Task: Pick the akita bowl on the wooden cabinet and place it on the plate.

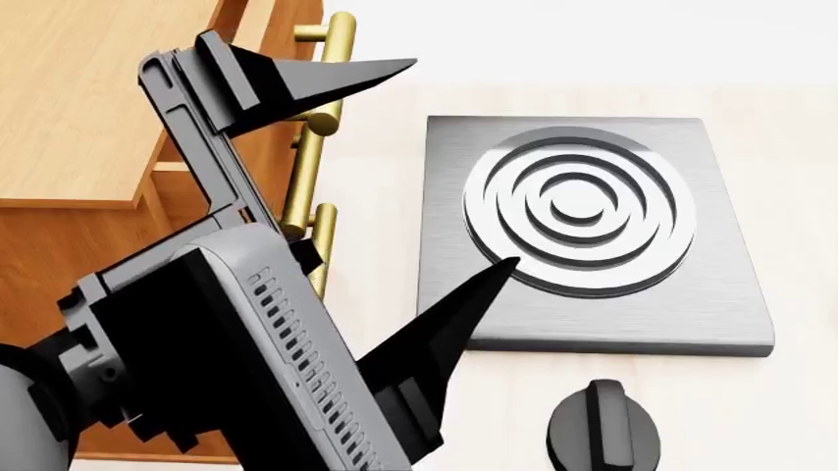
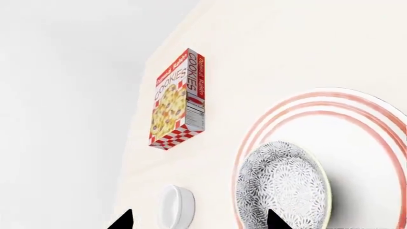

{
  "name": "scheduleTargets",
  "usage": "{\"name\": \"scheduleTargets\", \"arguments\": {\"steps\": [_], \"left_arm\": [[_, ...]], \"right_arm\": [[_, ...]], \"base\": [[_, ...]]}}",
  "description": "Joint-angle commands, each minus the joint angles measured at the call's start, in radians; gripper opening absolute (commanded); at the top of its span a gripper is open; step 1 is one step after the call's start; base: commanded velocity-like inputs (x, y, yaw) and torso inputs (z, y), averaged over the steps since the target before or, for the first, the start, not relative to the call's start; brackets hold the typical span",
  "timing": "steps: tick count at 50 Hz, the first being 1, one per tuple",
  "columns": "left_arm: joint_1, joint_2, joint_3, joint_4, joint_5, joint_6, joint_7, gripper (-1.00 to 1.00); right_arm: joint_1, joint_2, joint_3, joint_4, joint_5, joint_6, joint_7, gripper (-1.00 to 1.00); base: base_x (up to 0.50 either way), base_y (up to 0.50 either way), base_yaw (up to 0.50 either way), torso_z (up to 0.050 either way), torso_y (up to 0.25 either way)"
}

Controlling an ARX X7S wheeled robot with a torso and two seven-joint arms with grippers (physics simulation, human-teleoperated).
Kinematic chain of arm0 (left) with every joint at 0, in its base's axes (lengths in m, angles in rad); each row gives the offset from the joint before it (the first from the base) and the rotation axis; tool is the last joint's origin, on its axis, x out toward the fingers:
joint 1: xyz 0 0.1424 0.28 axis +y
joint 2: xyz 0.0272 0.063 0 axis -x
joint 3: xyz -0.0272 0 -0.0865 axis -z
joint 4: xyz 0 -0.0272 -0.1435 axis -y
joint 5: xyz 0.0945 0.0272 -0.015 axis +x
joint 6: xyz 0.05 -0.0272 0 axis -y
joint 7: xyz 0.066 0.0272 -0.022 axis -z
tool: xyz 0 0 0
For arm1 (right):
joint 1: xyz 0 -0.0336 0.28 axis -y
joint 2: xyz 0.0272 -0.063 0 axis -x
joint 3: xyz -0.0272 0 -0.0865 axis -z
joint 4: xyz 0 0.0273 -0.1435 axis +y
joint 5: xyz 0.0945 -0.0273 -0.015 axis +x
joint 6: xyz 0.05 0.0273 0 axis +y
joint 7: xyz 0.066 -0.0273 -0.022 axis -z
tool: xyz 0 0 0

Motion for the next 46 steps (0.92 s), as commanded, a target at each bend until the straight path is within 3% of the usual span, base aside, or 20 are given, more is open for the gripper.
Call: {"name": "scheduleTargets", "arguments": {"steps": [1, 46], "left_arm": [[0.0, -0.003, -0.006, 0.002, -0.005, -0.002, -0.003, 1.0], [0.014, -0.023, -0.037, 0.026, -0.033, -0.005, -0.022, 1.0]], "right_arm": [[-0.006, 0.046, 0.047, -0.164, -0.015, -0.004, 0.046, 1.0], [0.272, 0.256, 0.074, -0.636, -0.019, 0.083, 0.278, 1.0]], "base": [[0.0, 0.0, 0.0, 0.0, 0.0], [0.0, 0.0, 0.0, 0.0, 0.0]]}}
